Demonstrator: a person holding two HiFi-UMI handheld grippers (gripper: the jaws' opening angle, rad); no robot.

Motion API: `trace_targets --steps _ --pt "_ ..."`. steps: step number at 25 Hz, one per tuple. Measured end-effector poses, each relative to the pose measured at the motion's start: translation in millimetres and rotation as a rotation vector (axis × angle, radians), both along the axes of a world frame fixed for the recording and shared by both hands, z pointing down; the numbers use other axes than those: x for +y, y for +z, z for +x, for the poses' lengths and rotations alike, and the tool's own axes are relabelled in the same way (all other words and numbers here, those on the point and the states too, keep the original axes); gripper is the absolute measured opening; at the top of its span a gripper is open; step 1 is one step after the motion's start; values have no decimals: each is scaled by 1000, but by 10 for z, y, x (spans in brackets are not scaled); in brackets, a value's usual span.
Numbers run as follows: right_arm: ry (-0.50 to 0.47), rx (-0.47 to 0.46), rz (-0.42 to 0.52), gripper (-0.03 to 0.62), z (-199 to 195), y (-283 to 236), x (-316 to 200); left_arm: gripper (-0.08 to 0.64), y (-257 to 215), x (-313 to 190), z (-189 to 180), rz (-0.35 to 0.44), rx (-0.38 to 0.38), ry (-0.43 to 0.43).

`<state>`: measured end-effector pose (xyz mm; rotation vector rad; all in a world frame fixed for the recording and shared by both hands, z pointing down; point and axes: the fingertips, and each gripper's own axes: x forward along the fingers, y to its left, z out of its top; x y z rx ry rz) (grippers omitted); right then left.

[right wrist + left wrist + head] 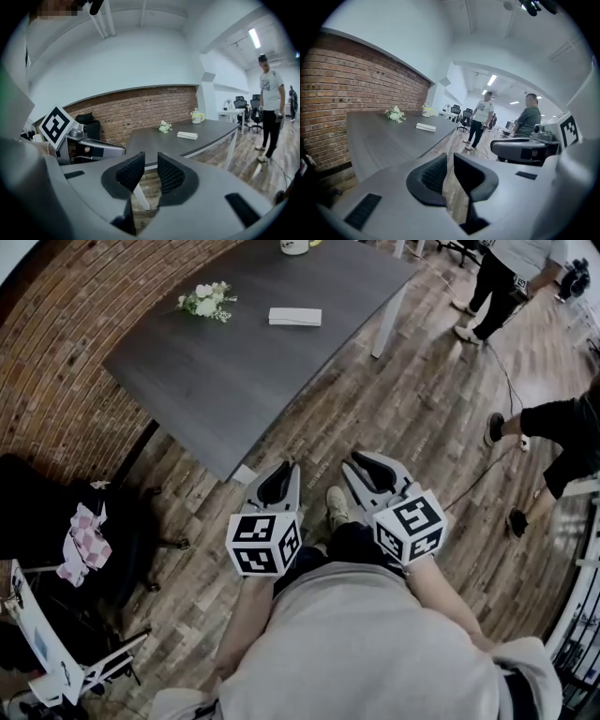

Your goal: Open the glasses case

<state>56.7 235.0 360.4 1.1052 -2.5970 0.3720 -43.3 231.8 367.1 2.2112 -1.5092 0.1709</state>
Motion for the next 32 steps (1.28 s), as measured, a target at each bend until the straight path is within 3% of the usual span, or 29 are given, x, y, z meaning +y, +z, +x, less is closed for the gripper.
trace_targets --steps 5,18,32 --pt "-44 -17 22 92 29 -92 -577 81 -69 -521 91 7 -14 -12" --pt "-123 -55 31 104 248 -197 -1753 98 -209 -1644 392 21 -43 -45" --pt "-109 -94 -32 104 417 -55 -2088 98 -99 -1938 524 -26 -43 -67"
